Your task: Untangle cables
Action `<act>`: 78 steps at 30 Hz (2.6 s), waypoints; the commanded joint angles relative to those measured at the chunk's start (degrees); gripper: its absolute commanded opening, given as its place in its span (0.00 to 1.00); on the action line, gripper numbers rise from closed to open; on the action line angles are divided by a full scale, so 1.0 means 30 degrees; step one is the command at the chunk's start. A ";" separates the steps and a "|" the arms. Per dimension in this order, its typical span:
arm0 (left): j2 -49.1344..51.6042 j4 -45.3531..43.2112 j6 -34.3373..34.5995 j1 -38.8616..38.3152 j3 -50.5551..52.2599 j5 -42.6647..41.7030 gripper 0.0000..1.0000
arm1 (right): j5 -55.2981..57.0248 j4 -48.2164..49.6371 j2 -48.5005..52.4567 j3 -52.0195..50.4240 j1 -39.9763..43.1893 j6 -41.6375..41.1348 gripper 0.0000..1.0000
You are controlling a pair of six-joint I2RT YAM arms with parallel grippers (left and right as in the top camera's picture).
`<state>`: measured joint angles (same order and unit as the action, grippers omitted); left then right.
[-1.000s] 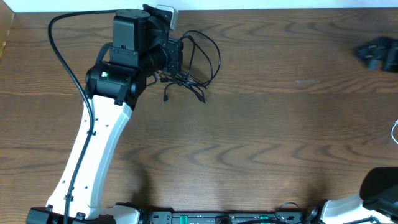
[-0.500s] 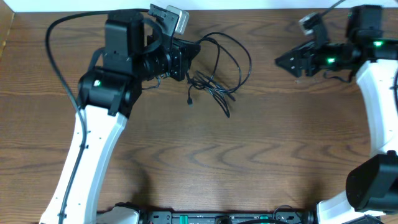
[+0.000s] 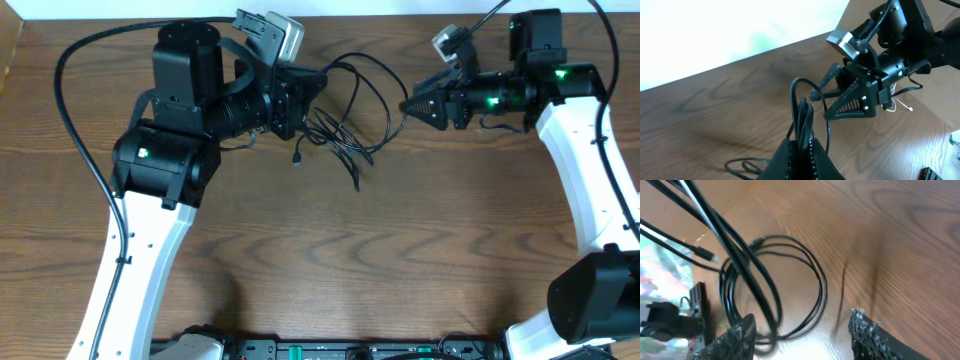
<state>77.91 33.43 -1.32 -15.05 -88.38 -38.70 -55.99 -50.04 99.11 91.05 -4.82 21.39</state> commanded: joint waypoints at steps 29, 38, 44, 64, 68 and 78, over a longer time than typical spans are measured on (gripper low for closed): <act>-0.0022 0.0131 -0.0189 -0.0044 0.0066 0.6317 0.08 | 0.8043 -0.0619 0.0131 -0.0044 0.1974 -0.4277 0.01; -0.0029 -0.0051 -0.0189 0.0262 0.0058 1.2713 0.08 | 1.4426 -0.2033 0.0131 -0.0044 0.3650 -0.6069 0.01; -0.0036 -0.0182 -0.0168 0.2295 0.0058 1.3573 0.08 | 1.5868 -0.2273 0.0131 -0.0051 0.6105 -0.8495 0.01; -0.0583 -0.0954 0.1202 1.0695 -0.0015 1.3559 0.08 | 1.7915 -0.3614 0.0131 -0.0051 1.2735 -1.1708 0.01; -0.0619 -0.0736 0.1202 1.1584 -0.0015 1.3551 0.08 | 1.7981 -0.3643 0.0131 -0.0051 1.2823 -1.1701 0.01; -0.0729 -0.0444 0.1435 1.1650 -0.0015 1.0644 0.08 | 1.8054 -0.3861 0.0131 -0.0051 1.2284 -1.1927 0.01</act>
<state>77.03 32.18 1.91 19.68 -88.36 -1.06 -3.09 -61.23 99.18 90.98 32.69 -13.30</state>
